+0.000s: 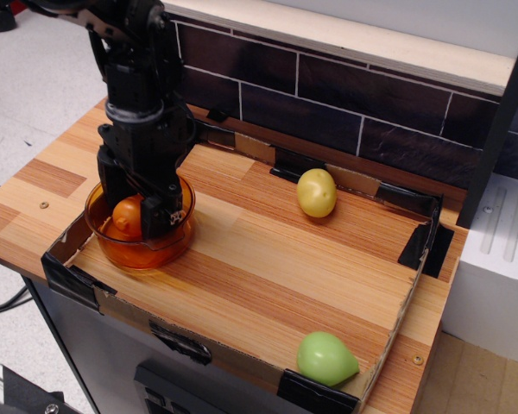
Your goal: Take carrot out of pot
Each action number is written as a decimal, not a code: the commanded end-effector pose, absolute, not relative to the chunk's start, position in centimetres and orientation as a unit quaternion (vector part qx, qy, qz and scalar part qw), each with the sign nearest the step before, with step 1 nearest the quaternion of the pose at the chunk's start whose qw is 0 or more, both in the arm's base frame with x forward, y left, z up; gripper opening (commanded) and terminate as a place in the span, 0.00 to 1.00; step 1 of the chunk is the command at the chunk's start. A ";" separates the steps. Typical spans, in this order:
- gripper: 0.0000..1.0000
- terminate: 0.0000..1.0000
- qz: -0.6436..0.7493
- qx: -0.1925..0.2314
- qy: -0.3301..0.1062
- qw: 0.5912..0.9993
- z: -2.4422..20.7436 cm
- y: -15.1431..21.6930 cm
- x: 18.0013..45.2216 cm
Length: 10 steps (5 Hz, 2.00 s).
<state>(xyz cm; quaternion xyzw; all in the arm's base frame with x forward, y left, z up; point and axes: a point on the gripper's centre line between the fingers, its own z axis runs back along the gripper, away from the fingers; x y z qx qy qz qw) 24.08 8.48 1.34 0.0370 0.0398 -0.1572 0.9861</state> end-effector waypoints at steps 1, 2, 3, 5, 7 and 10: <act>1.00 0.00 -0.154 0.047 0.032 0.986 1.5 8.9 24.5; 0.00 0.00 -0.149 0.047 0.031 0.987 1.7 9.1 24.4; 0.00 0.00 -0.123 0.050 0.013 0.991 3.3 9.8 24.3; 0.00 0.00 -0.087 0.057 -0.049 0.993 8.9 8.7 24.8; 0.00 0.00 -0.092 0.039 -0.043 0.994 9.3 2.2 26.5; 0.00 0.00 -0.131 0.002 0.003 0.991 5.5 -6.5 27.5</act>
